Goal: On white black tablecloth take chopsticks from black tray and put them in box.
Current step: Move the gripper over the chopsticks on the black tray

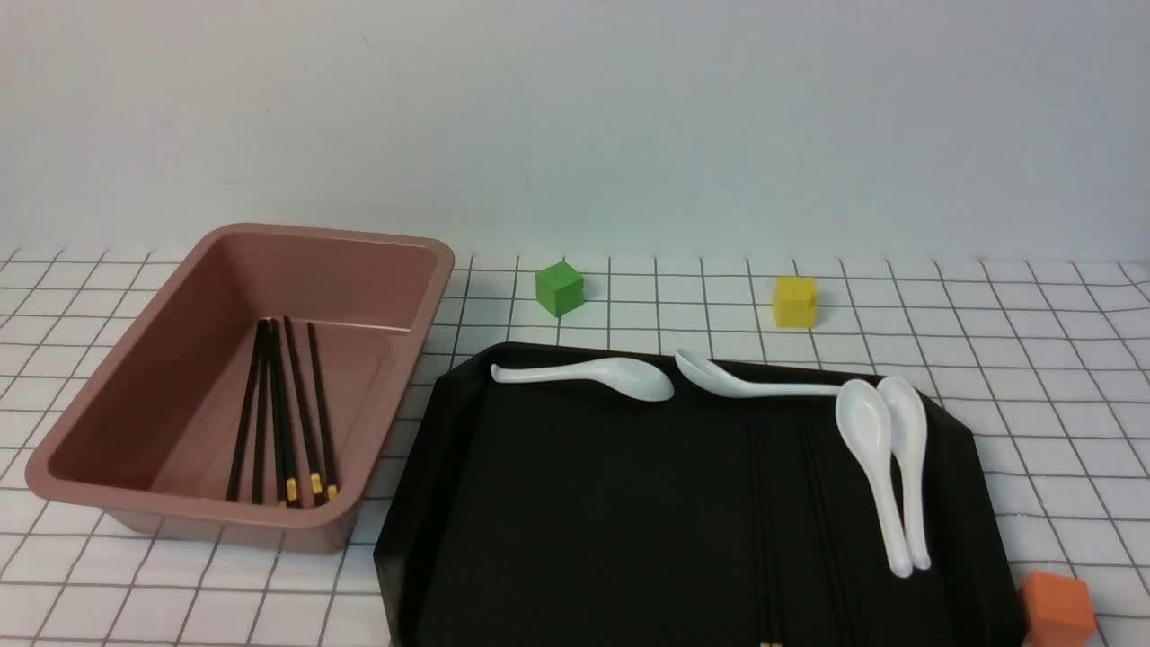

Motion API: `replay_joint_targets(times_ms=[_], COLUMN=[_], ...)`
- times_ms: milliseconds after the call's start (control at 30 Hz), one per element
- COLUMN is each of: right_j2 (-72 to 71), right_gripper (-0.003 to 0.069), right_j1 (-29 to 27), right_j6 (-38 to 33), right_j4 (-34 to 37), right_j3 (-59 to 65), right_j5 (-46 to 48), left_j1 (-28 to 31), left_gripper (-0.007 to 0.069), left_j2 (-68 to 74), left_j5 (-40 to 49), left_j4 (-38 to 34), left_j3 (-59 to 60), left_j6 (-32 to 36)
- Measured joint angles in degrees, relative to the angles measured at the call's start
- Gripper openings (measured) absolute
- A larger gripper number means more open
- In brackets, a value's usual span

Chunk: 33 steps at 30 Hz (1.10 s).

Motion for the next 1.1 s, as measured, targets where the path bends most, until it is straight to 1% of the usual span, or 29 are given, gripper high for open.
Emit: replay_joint_targets(times_ms=[433,1100], right_j2=[0.0,0.0], right_gripper=[0.024,0.024], right_j1=[0.0,0.0], right_j6=[0.0,0.0], right_j4=[0.0,-0.06], right_j3=[0.0,0.0], right_j5=[0.0,0.0], left_j1=[0.0,0.0], left_gripper=[0.004,0.0062], left_j2=[0.0,0.0], left_j5=[0.0,0.0], left_j4=[0.0,0.0], left_j3=[0.0,0.0], left_j6=[0.0,0.0])
